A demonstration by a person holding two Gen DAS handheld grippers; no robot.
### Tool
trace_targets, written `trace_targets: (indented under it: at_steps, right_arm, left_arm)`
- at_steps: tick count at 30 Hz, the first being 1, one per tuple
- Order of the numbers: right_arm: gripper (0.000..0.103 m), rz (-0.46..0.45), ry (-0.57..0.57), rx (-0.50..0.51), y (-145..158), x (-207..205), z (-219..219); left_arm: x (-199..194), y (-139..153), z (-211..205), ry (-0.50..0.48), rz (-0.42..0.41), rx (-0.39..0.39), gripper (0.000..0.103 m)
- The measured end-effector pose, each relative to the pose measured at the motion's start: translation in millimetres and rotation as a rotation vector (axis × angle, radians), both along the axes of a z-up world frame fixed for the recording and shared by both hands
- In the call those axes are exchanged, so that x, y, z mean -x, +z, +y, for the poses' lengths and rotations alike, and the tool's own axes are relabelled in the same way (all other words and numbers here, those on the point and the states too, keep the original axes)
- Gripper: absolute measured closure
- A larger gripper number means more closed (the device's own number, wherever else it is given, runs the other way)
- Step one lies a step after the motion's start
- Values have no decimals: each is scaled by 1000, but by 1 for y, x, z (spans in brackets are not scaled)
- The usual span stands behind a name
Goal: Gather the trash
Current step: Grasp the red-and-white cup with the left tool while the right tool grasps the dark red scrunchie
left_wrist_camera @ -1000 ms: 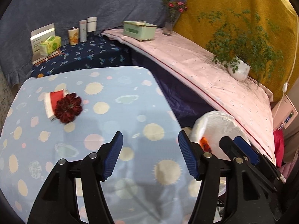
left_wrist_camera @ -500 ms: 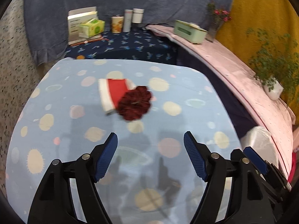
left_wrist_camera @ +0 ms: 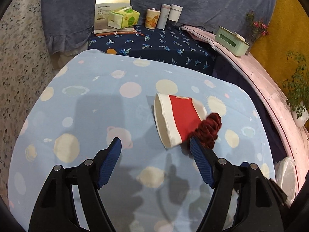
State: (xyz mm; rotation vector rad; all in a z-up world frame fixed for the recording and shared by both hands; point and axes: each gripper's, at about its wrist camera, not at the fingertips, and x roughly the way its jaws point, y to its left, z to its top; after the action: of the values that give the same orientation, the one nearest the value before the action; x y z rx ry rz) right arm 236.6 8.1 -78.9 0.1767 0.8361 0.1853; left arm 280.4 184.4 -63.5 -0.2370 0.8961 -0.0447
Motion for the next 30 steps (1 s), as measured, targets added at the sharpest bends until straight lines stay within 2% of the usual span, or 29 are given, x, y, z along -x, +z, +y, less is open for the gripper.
trace_targets:
  at_steps: [4,8,10,12,15,16,18,19,26,30]
  right_arm:
    - [64,12,23,-7,-9,-19,12]
    - [64,20,51,-10,-16,-33,22]
    - [64,19,62,-10,-18,-38,26]
    - [64,22,70,-6,-21,-44,29]
    - [64,22,81,-8,-25,-51,33]
    - [66,26,87,-10,-27,-53,34]
    - [87,34,94,-13,-31,-56,34]
    - [89,42,98,-13,-34,-58,34]
    - [97,35,98,-23,-30,-44,25]
    - [98,17,82,-8,-22,-29,15]
  left_arm:
    - [-23,-8,-1,-23,21,46,40]
    - [-41,-16,-6,-61,45,84,51]
    - [-47,-20,-10,-85,58,93,59]
    - [-52,-25,-15,-121,72,97,75]
    - [-55,-29,-19,-148,82,95,87]
    - [-56,-30,-19,-151,82,98,87]
    - [-54,-31,-19,-152,75,100,90]
    - [-53,-30,-20,-155,72,102,91]
    - [-41,-23,-29,-163,60,103,98]
    - [-26,-11,-39,-173,41,101,100]
